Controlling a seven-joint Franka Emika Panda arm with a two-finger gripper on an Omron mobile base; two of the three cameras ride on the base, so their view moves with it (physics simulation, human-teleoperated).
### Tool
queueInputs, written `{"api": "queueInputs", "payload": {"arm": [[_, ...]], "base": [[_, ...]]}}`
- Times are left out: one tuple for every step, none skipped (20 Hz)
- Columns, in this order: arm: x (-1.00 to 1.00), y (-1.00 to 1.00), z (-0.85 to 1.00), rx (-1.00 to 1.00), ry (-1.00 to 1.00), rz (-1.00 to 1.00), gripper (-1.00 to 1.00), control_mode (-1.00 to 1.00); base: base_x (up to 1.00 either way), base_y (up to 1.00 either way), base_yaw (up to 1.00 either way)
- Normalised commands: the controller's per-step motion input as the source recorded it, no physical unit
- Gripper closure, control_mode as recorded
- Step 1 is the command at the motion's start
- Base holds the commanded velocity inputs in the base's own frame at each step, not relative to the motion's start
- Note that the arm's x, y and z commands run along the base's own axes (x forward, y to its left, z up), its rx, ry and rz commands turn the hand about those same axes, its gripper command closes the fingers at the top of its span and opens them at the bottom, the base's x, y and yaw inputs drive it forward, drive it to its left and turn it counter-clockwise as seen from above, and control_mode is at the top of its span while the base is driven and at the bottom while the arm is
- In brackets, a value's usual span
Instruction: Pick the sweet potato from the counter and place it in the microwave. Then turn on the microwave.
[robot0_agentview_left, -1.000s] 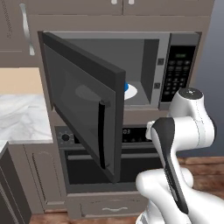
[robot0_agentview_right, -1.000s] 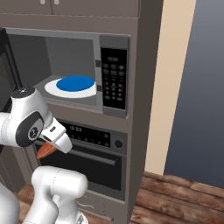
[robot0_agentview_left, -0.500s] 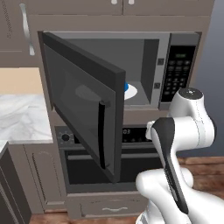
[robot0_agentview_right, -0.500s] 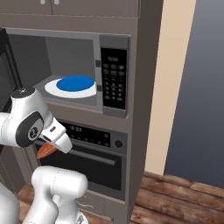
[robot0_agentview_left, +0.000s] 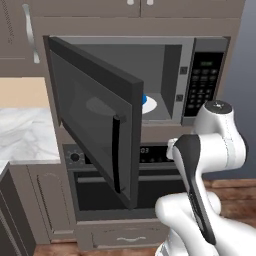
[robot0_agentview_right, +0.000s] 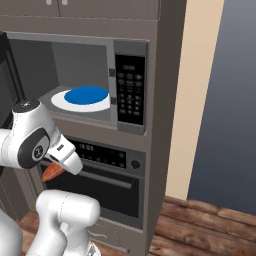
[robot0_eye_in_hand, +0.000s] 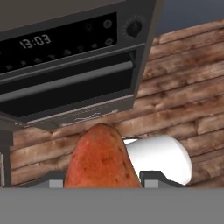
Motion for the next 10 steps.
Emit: {"api": "queueInputs", "payload": {"arm": [[0.00, 0.00, 0.07, 0.01, 0.00, 0.11, 1.00, -1.00], [0.00, 0.00, 0.10, 0.03, 0.00, 0.12, 1.00, -1.00], [0.00, 0.00, 0.15, 0.05, 0.00, 0.20, 1.00, -1.00], [0.00, 0.00, 0.19, 0.06, 0.00, 0.25, 1.00, -1.00], [-0.01, 0.00, 0.22, 0.05, -0.04, 0.28, 1.00, -1.00], [0.00, 0.00, 0.26, 0.06, -0.11, 0.30, 1.00, -1.00], [0.00, 0.00, 0.26, 0.06, -0.11, 0.31, 1.00, -1.00], [0.00, 0.00, 0.27, 0.06, -0.11, 0.31, 1.00, -1.00], [0.00, 0.00, 0.27, 0.04, -0.11, 0.31, 1.00, -1.00], [0.00, 0.00, 0.28, 0.04, -0.12, 0.28, 1.00, -1.00]], "base": [[0.00, 0.00, 0.00], [0.00, 0.00, 0.00], [0.00, 0.00, 0.00], [0.00, 0.00, 0.00], [0.00, 0.00, 0.00], [0.00, 0.00, 0.00], [0.00, 0.00, 0.00], [0.00, 0.00, 0.00], [0.00, 0.00, 0.00], [0.00, 0.00, 0.00]]}}
